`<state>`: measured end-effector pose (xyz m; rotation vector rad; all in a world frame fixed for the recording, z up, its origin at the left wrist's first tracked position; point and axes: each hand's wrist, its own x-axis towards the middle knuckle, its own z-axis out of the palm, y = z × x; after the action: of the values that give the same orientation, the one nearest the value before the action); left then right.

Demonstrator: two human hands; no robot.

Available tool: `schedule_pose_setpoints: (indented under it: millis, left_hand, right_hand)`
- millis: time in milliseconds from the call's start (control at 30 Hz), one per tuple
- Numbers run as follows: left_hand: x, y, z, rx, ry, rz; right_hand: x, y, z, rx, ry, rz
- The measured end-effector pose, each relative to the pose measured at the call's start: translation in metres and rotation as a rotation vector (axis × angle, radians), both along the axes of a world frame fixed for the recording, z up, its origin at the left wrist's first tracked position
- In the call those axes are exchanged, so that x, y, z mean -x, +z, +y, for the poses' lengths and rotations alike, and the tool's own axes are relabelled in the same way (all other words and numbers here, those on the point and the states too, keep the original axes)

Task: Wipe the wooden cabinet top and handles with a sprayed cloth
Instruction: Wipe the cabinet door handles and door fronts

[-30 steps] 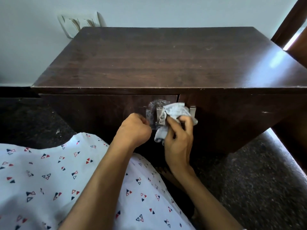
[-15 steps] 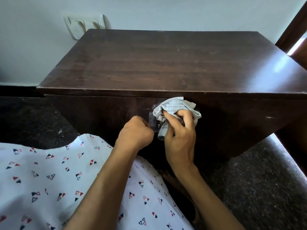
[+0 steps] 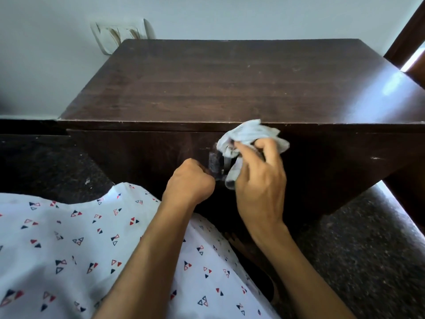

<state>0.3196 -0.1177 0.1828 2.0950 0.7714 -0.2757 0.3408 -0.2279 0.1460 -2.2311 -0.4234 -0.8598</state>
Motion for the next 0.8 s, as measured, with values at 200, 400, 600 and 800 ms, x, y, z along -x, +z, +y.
schedule_pose_setpoints:
  millis: [200,400,600,800]
  left_hand:
    - [0.001,0.002,0.001,-0.104,0.052,-0.003]
    - [0.006,0.01,0.001,-0.229,0.15,0.009]
    - [0.007,0.013,-0.001,-0.271,0.145,0.019]
    - [0.009,0.016,-0.002,-0.268,0.136,0.044]
  right_hand:
    - [0.015,-0.009,0.032,0.164,0.097,0.08]
    - [0.022,-0.016,0.043,0.152,0.058,0.172]
    - [0.026,-0.039,0.05,0.087,0.166,0.274]
    - [0.029,-0.036,0.044,0.017,0.287,0.509]
